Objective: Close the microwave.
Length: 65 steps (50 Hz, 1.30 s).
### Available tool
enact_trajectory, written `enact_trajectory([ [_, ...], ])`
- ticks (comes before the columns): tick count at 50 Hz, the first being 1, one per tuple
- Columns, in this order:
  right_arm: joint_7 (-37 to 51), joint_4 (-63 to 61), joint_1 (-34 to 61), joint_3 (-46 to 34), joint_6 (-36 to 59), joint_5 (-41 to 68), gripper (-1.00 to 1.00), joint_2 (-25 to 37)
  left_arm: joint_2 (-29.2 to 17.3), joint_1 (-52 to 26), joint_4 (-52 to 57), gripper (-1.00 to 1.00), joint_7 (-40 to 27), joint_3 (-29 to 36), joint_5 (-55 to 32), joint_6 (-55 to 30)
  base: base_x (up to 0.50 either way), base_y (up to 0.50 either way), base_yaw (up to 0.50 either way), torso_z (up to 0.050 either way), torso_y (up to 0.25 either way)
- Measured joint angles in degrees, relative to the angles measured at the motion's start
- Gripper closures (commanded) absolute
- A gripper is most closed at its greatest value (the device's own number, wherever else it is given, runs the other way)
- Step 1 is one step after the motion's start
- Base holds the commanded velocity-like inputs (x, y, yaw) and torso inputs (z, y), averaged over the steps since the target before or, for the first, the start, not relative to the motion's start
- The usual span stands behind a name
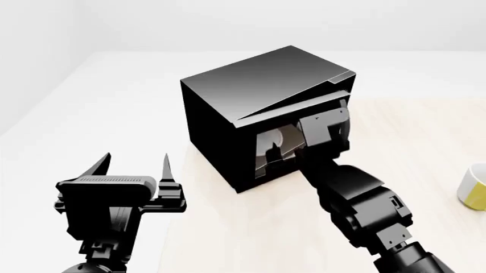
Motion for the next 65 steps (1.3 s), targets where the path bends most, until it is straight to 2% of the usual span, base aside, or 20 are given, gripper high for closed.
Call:
enact_trajectory([
  [21,-5.2,10.4,4.9,-1.0,-3.4,-1.1,-1.0,-2.5,-0.2,-0.1,-0.4,-1.0,-0.3,0.2,0.0,0.4,0.0,0.0,0.0,0.0,0.0],
  [40,-7.3,14.3,6.8,-3.4,-5.5,5.4,-1.0,-1.5,-0.5,-0.1,-0.4,-1.0,-0.7,0.4,-0.2,0.5,0.01,0.0,0.01,-0.001,0.0],
  [48,-4.8,9.2,4.6,-1.7,-4.1,2.2,-1.0,-0.8,-0.5,0.0,-0.5,-1.0,-0.8,0.5,-0.1,0.6,0.0,0.0,0.0,0.0,0.0],
  [65,3.4,-13.1,-3.5,2.1,1.7,3.7,-1.0,4.8,-0.6,-0.2,-0.6,-1.0,-1.2,0.9,-0.2,0.6,0.0,0.0,0.0,0.0,0.0],
])
